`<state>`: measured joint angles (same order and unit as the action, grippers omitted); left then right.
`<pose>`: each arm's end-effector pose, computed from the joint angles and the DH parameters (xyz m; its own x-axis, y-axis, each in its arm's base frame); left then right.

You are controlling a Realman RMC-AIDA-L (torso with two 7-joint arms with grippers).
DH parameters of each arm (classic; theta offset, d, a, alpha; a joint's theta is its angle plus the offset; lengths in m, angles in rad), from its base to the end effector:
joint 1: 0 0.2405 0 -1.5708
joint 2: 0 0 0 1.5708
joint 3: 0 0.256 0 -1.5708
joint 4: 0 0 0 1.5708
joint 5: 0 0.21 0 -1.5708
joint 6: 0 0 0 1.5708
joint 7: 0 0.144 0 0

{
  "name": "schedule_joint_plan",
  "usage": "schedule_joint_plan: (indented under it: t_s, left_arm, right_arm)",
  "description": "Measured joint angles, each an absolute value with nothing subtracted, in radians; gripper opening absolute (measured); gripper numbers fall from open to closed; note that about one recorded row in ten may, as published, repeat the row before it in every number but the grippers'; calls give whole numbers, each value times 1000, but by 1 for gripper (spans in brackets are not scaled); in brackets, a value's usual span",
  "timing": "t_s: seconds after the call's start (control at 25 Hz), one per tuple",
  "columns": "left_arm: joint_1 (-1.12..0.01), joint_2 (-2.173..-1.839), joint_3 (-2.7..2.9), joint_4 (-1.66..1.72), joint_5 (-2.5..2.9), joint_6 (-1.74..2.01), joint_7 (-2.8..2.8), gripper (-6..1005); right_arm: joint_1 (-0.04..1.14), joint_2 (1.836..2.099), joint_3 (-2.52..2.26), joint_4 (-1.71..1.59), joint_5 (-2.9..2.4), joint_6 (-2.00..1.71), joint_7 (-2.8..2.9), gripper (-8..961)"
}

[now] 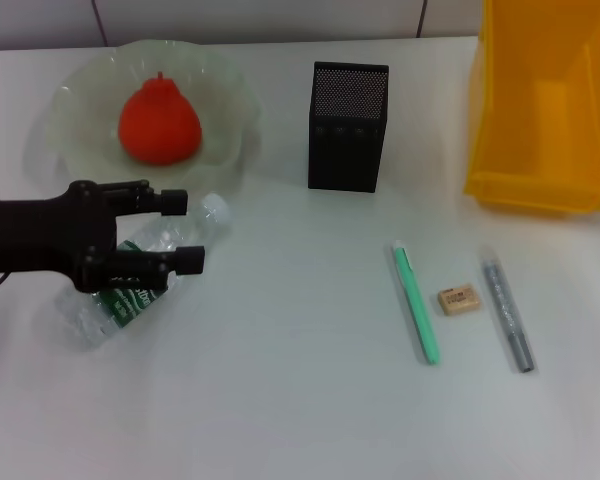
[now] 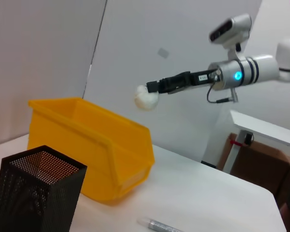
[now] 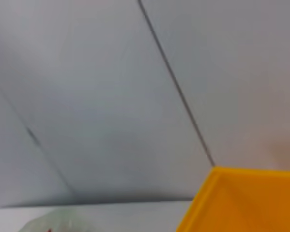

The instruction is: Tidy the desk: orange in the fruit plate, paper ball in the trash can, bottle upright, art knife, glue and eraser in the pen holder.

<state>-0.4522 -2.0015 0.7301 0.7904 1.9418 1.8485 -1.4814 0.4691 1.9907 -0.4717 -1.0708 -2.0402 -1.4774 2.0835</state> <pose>-0.2611 0.2974 0.0485 0.7955 0.3374 0.5033 0.3870 -0.9221 0.0066 0.2890 0.3582 0.1504 0.4842 -0.5207 -0.7031 -0.8599 -0.4318 -0.2723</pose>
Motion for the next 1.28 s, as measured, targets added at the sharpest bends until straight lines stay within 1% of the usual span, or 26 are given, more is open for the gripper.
schedule_joint_plan:
  t_s: [0.12, 0.2, 0.28, 0.36, 0.44, 0.48, 0.56, 0.6, 0.68, 0.76, 0.8, 0.88, 0.92, 1.0, 1.04, 1.08, 1.16, 1.2, 1.24, 1.28]
  left_arm:
    - [-471, -2002, 732, 801, 1949, 1841, -1531, 830]
    - [-471, -2002, 732, 801, 1949, 1841, -1531, 830]
    - [-497, -2003, 749, 902, 1972, 1837, -1701, 830]
    - [-502, -2006, 753, 943, 1986, 1838, -1750, 830]
    - [-502, -2006, 753, 943, 1986, 1838, -1750, 830]
    - [-514, -2016, 755, 1047, 2023, 1836, -1896, 830]
    - [-542, -2026, 755, 1156, 2064, 1831, -2111, 830]
    - [-542, -2026, 755, 1156, 2064, 1831, -2111, 830]
    - [-593, -2038, 775, 1242, 2109, 1830, -2291, 830]
    - [-619, -2042, 809, 1262, 2162, 1826, -2358, 830]
    - [-674, -2056, 849, 1270, 2245, 1811, -2414, 830]
    - [-693, -2063, 866, 1270, 2289, 1799, -2432, 830]
    - [-693, -2063, 866, 1270, 2289, 1799, -2432, 830]
    - [-719, -2073, 924, 1265, 2361, 1758, -2464, 830]
    - [-719, -2073, 924, 1265, 2361, 1758, -2464, 830]
    - [-719, -2075, 1068, 1260, 2403, 1656, -2519, 830]
    - [-710, -2076, 1158, 1260, 2419, 1581, -2547, 830]
    - [-706, -2077, 1197, 1260, 2427, 1552, -2557, 830]
    - [-706, -2077, 1197, 1260, 2427, 1552, -2557, 830]
    - [-702, -2078, 1281, 1257, 2456, 1490, -2583, 830]
  right_arm:
    - [477, 1990, -471, -1014, -2023, -1464, 2037, 341]
    - [493, 1983, -469, -952, -2011, -1465, 1996, 361]
    - [496, 1981, -469, -942, -2003, -1470, 1984, 474]
    - [495, 1979, -473, -934, -1983, -1487, 1960, 587]
    - [491, 1977, -474, -933, -1967, -1525, 1937, 661]
    - [488, 1976, -471, -933, -1961, -1557, 1922, 699]
    - [480, 1973, -465, -931, -1945, -1642, 1876, 773]
    - [469, 1970, -466, -916, -1923, -1735, 1820, 777]
    - [462, 1968, -467, -898, -1915, -1790, 1780, 786]
    - [454, 1966, -471, -853, -1911, -1894, 1694, 795]
    - [449, 1967, -473, -792, -1920, -1990, 1581, 800]
    - [446, 1969, -474, -761, -1933, -2021, 1519, 809]
    - [442, 1971, -474, -727, -1947, -2039, 1466, 813]
    - [429, 1975, -475, -627, -1992, -2049, 1338, 822]
    - [429, 1975, -475, -627, -1992, -2049, 1338, 822]
    - [426, 1976, -474, -605, -2002, -2045, 1317, 822]
    - [422, 1978, -474, -552, -2030, -2037, 1270, 822]
    - [415, 1986, -474, -524, -2051, -2034, 1238, 822]
    - [415, 1986, -474, -524, -2051, -2034, 1238, 822]
    - [411, 1991, -474, -516, -2058, -2034, 1224, 822]
